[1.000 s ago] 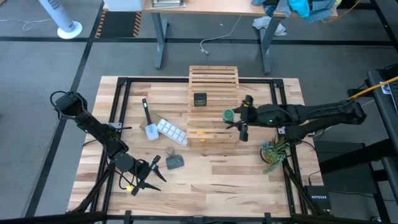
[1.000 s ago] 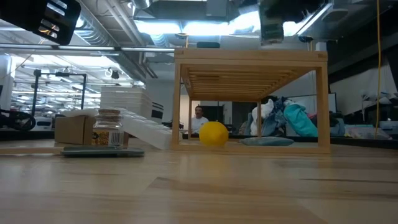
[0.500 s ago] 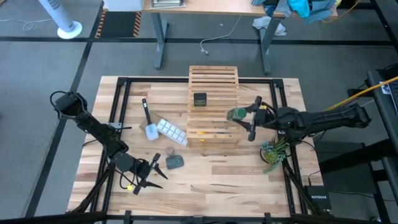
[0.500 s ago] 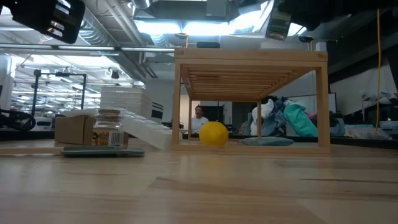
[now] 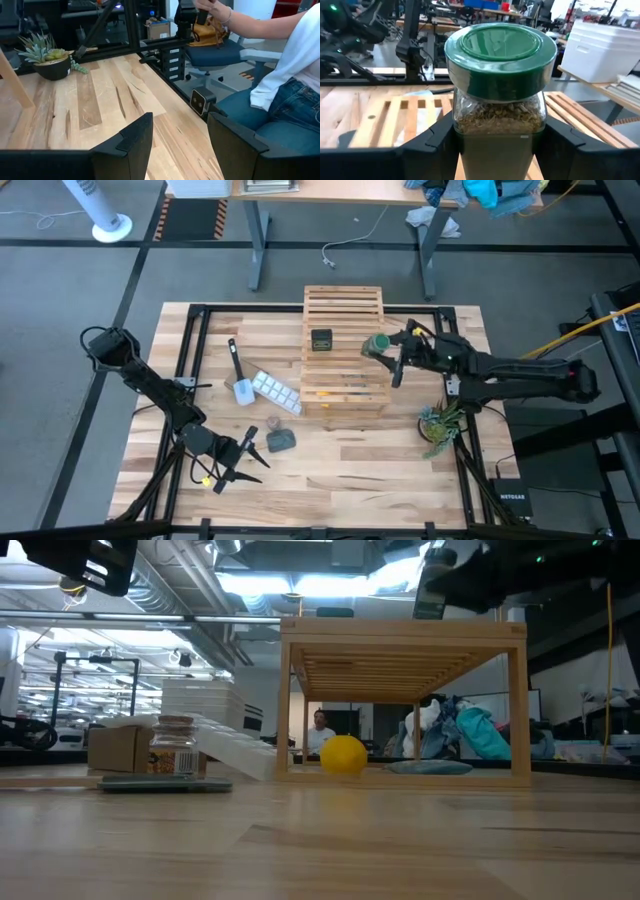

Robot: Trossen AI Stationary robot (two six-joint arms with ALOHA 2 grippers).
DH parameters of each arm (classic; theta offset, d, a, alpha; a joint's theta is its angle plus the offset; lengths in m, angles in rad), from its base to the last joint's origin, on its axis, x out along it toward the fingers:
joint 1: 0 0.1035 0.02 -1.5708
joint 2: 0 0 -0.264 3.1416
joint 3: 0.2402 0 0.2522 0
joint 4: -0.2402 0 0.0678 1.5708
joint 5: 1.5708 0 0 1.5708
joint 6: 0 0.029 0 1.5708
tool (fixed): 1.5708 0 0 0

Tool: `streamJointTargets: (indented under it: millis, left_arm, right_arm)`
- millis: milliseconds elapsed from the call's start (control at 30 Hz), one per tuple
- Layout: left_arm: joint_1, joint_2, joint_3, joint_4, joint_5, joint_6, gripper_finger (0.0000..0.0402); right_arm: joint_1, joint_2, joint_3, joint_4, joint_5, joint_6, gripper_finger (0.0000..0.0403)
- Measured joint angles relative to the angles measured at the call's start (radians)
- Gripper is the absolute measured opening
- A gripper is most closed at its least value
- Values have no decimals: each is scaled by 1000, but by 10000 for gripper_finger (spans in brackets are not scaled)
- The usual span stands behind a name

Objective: Shelf spices
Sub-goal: Put the green seasoning bottle on the shelf

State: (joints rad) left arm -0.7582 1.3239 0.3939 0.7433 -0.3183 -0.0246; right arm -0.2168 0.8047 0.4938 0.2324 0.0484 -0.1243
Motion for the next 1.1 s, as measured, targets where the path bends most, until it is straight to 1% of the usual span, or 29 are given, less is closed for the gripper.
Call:
streamJointTargets:
  millis: [67, 233, 333, 500, 633, 900, 1100]
  left_arm:
    - [0, 0, 0, 0, 0, 0, 182]
    - [0, 0, 0, 1, 0, 8, 182]
    - [0, 0, 0, 1, 0, 7, 182]
    - [0, 0, 0, 2, 0, 7, 182]
    - [1, 0, 0, 4, 0, 7, 182]
    - [1, 0, 0, 5, 0, 4, 182]
    - [1, 0, 0, 3, 0, 6, 182]
  right_arm:
    - [-35, 18, 0, 7, -56, 0, 204]
    - [-113, 72, 0, 12, -141, 0, 204]
    - [-147, 98, 0, 51, -219, 0, 204]
    - [-191, 117, 1, 79, -273, 0, 204]
    - [-212, 116, 1, 61, -288, 1, 204]
    - [-211, 116, 1, 44, -289, 13, 205]
    - [-211, 116, 1, 44, -268, 15, 225]
